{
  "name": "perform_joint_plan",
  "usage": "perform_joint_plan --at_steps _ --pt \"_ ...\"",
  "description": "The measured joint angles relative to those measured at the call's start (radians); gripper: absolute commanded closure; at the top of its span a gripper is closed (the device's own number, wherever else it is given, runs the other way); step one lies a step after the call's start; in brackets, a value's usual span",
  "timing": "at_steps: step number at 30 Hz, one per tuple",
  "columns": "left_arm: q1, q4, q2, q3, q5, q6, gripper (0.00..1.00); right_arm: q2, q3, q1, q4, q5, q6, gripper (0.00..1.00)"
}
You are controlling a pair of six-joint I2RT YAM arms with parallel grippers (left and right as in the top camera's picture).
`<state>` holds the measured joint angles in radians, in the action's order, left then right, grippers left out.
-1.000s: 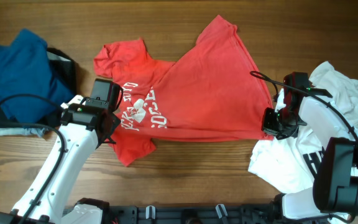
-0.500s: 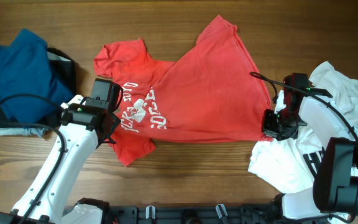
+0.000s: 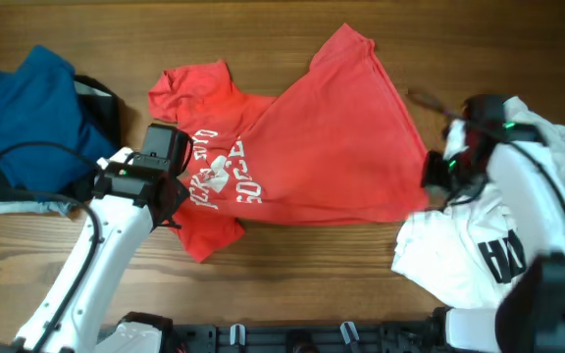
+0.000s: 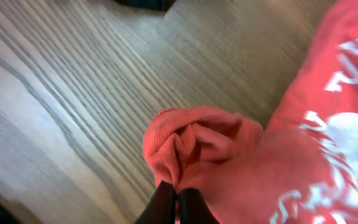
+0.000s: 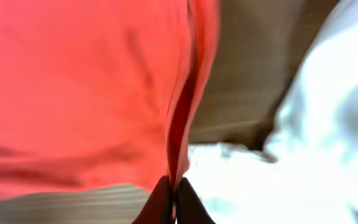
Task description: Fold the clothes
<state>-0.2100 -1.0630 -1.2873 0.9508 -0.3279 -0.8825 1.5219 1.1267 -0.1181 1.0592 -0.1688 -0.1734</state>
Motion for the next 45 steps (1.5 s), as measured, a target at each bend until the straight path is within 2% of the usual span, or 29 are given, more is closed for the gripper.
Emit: perform_joint_plan --at_steps 5,12,14,17,19,21,23,28,30,33,39,41,43,44,45 --pt "0.000 -0.045 0.127 0.167 0.000 0.062 0.96 -0.205 0.226 -0.071 0.124 -0.012 0.000 0.96" --pt "0.036 -0.056 0.308 0.276 -0.001 0.116 0.96 -0.282 0.256 -0.162 0.219 -0.015 0.031 0.95" --pt "0.043 -0.077 0.320 0.277 0.000 0.120 0.96 -0.276 0.256 -0.153 0.256 -0.032 0.058 0.87" --pt "0.043 -0.096 0.282 0.277 0.011 0.122 0.96 -0.255 0.201 -0.079 0.254 -0.064 0.091 0.62" --pt "0.043 -0.099 0.231 0.277 0.014 0.122 0.96 -0.232 0.123 -0.012 0.221 -0.072 0.101 0.52" --pt "0.043 -0.101 0.175 0.277 0.016 0.122 0.96 -0.212 0.022 0.064 0.153 -0.078 0.089 0.51" --pt "0.043 -0.104 0.117 0.277 0.020 0.122 0.96 -0.195 -0.109 0.153 0.067 -0.086 0.059 0.45" --pt "0.043 -0.105 0.053 0.277 0.022 0.123 0.96 -0.162 -0.316 0.260 -0.177 -0.090 -0.005 0.41" --pt "0.043 -0.105 0.048 0.277 0.023 0.123 0.96 -0.134 -0.369 0.296 -0.248 -0.090 -0.019 0.36" --pt "0.043 -0.105 0.048 0.277 0.023 0.123 0.96 -0.098 -0.401 0.321 -0.325 -0.089 -0.039 0.33" --pt "0.043 -0.105 0.048 0.277 0.023 0.123 0.96 0.015 -0.402 0.335 -0.395 -0.080 -0.066 0.34" --pt "0.043 -0.105 0.048 0.277 0.023 0.123 0.96 0.038 -0.385 0.346 -0.399 -0.076 -0.076 0.46" --pt "0.043 -0.105 0.048 0.277 0.023 0.122 0.96 0.058 -0.373 0.373 -0.409 -0.074 -0.084 0.69" --pt "0.043 -0.105 0.048 0.277 0.023 0.123 0.96 0.060 -0.370 0.377 -0.408 -0.074 -0.087 0.76" --pt "0.043 -0.105 0.048 0.277 0.023 0.123 0.96 0.071 -0.364 0.409 -0.418 -0.074 -0.086 0.77"
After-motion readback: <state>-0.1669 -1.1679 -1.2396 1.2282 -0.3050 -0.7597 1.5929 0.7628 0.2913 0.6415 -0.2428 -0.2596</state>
